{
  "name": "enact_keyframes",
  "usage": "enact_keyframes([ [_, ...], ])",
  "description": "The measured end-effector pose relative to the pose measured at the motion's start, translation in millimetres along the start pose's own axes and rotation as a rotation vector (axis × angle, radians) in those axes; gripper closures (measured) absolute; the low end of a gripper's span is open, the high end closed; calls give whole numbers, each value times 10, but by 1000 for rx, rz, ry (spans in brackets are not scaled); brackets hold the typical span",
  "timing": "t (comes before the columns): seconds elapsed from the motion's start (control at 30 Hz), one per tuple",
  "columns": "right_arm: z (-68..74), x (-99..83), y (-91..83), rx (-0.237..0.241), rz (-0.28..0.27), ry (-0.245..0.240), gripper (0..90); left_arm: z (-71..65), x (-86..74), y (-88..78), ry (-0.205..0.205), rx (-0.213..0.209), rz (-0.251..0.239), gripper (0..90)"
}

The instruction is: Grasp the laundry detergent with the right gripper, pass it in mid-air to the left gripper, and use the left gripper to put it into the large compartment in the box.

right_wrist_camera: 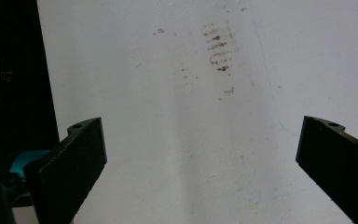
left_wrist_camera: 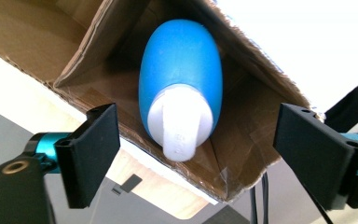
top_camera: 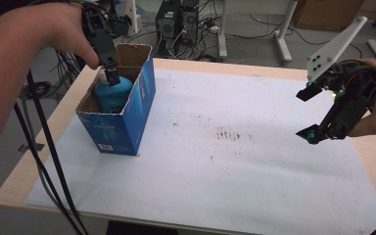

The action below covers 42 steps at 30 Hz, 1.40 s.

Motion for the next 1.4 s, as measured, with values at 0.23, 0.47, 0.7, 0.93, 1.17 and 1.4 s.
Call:
enact_keyframes([
  [0.23,-32,9,-28,19,34,-10,7,-210,51,-127,99,4,-31,116],
  [0.47,-119,-36,-61,38,82,-16,6,-554,131,-215,222,1,-35,94],
  [0.7,-167,-75,39,66,157,-28,6,-763,217,-185,305,-8,-17,69],
  [0.93,-213,-42,101,85,172,-49,6,-894,314,-137,361,-18,-9,51],
  [1.17,-259,-94,155,103,189,-62,6,-997,417,-88,405,-29,-4,17],
  [1.4,-329,-151,192,110,189,-64,6,-1116,551,-48,452,-28,-1,16],
])
Point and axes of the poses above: each handheld gripper's, and its own axes: y roughly forward along the jaws, x roughly out of its top, z roughly to its left, the point moved 9 cm from there along y, roughly forward along the jaws, and after that the axes turned 13 degrees about -y, right-handed, at the moved point
